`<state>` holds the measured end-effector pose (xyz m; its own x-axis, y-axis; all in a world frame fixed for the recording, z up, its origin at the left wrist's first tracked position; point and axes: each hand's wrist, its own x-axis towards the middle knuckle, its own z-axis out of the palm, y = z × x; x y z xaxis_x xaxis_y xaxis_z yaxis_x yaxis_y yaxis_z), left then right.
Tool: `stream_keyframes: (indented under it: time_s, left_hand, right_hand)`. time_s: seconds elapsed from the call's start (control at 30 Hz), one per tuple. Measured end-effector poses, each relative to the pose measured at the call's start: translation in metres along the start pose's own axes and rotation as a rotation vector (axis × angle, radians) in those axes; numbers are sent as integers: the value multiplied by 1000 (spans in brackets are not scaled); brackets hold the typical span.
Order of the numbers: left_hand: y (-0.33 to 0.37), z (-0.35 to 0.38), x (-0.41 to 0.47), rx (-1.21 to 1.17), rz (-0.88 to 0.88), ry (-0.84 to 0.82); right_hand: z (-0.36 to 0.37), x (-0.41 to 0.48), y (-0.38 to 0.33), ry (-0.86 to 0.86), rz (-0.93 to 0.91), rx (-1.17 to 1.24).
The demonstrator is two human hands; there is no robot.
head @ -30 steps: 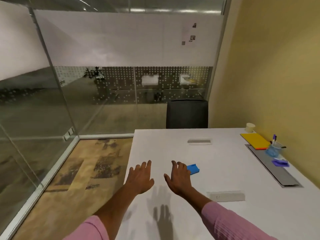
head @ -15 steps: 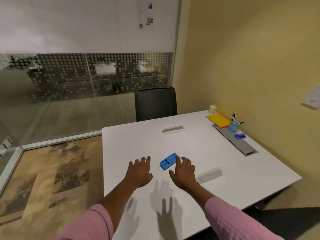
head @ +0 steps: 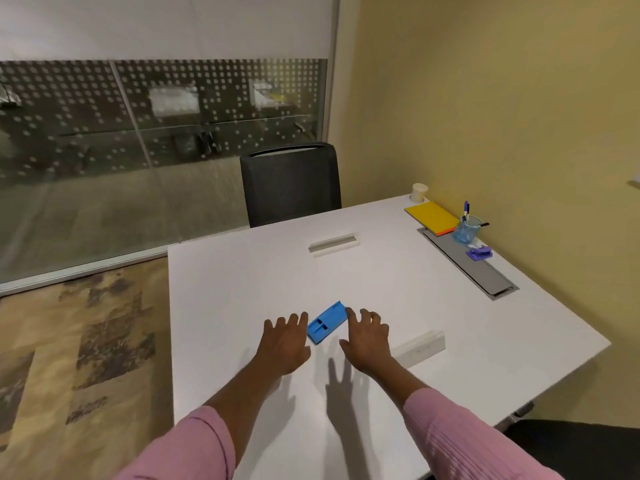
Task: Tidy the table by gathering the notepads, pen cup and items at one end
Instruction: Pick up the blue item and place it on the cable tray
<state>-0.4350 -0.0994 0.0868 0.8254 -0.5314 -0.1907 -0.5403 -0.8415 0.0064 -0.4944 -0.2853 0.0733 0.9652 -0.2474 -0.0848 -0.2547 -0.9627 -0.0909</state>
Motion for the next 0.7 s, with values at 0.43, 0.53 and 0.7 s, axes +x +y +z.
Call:
stream_keyframes:
  time_s: [0.43,0.53,0.7]
  left_hand:
    - [18,92,132,-52,-47,-48]
    - [19,105,149,-61,-75,-69]
    - [21,117,160,-46,-73,-81]
  right_hand:
    - [79,122,29,-139,-104,1]
    - [90,142,36,-173,-173,-29]
    - [103,158,45,-212,-296,-86]
